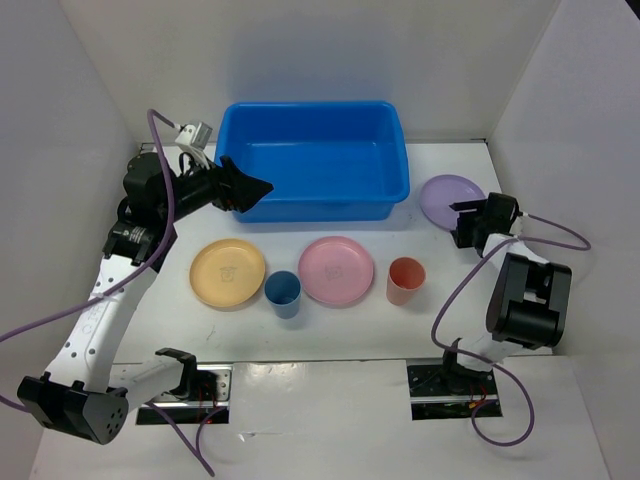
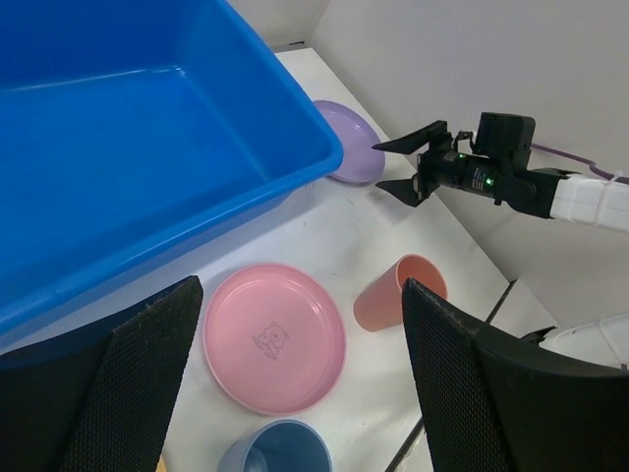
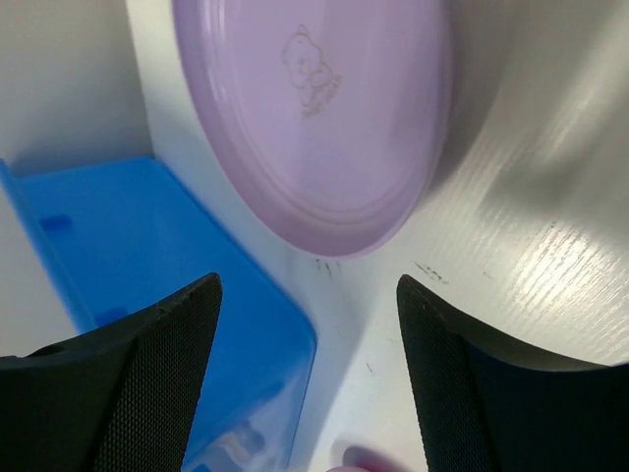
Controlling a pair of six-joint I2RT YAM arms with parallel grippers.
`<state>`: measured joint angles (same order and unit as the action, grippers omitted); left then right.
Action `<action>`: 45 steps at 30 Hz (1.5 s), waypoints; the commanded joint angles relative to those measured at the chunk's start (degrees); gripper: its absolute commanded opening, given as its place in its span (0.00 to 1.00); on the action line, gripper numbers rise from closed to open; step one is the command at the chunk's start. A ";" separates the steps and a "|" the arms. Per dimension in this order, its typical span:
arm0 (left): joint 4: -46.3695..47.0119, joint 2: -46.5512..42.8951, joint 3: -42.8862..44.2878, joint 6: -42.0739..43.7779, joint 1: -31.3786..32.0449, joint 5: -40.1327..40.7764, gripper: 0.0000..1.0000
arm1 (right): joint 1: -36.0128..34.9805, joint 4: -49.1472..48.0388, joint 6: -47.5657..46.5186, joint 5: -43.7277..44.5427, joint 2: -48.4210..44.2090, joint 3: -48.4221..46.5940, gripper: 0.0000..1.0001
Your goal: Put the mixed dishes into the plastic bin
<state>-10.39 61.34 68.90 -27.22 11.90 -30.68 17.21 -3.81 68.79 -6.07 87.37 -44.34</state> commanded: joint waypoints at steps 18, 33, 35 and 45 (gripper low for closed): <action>0.90 -0.08 2.99 -0.64 -1.88 -1.49 0.88 | -0.43 -6.03 7.13 2.89 12.47 -1.20 0.53; -0.77 -0.60 3.52 0.42 -2.41 -0.44 0.88 | -1.48 -4.18 15.58 10.81 13.17 -1.72 0.26; -1.38 -1.13 3.52 0.42 -2.41 -0.44 0.88 | -1.48 -4.18 16.28 10.81 13.17 -1.72 0.07; -1.91 -3.60 2.91 -0.63 -3.46 -2.11 0.90 | -1.48 2.56 13.04 13.35 -5.00 -5.66 0.00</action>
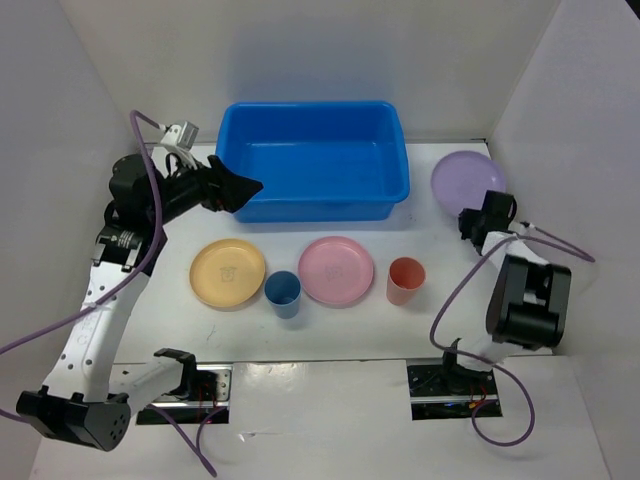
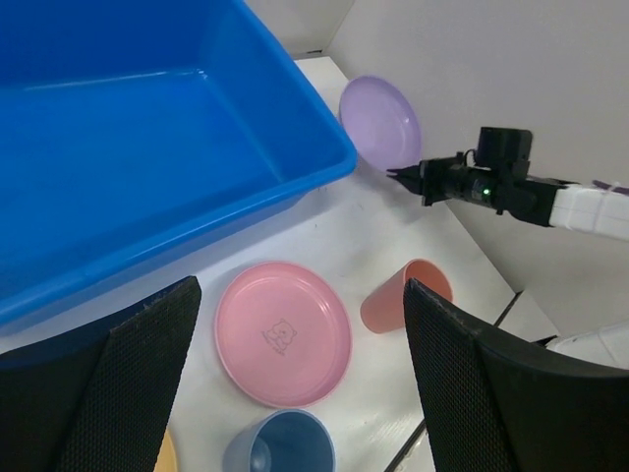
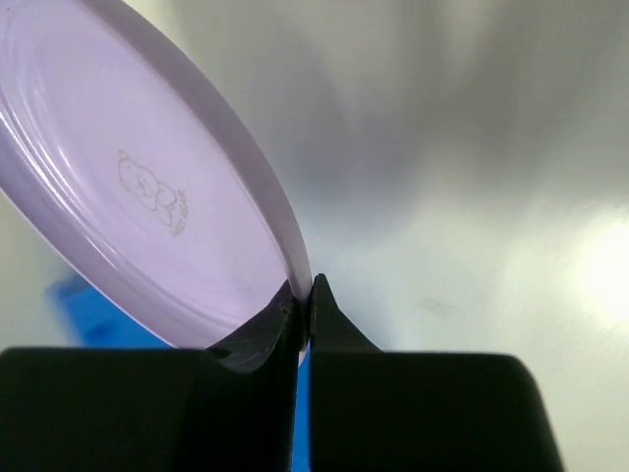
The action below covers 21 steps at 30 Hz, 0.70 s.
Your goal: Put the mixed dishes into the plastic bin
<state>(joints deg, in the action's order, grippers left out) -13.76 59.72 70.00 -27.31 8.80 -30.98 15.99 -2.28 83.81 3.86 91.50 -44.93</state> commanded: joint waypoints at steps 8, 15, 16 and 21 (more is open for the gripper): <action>4.97 -5.23 -1.27 -2.92 -0.36 -6.28 0.90 | -6.13 -1.67 -9.70 2.57 -18.66 -15.69 0.00; 3.66 -6.29 -0.65 -2.40 -0.36 -6.28 0.90 | -27.23 4.82 -22.63 1.25 2.42 -43.11 0.00; 3.65 -6.98 -0.65 -2.40 -0.36 -6.28 0.90 | -29.50 6.22 -23.42 -0.76 8.11 -49.14 0.00; 0.93 -7.52 -0.65 -0.65 -0.36 -6.37 0.91 | -33.74 19.31 -28.96 -4.47 23.26 -65.97 0.00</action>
<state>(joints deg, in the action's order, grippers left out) -12.51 53.23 69.01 -28.84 8.75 -35.81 -17.02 6.83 60.45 1.19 109.84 -103.94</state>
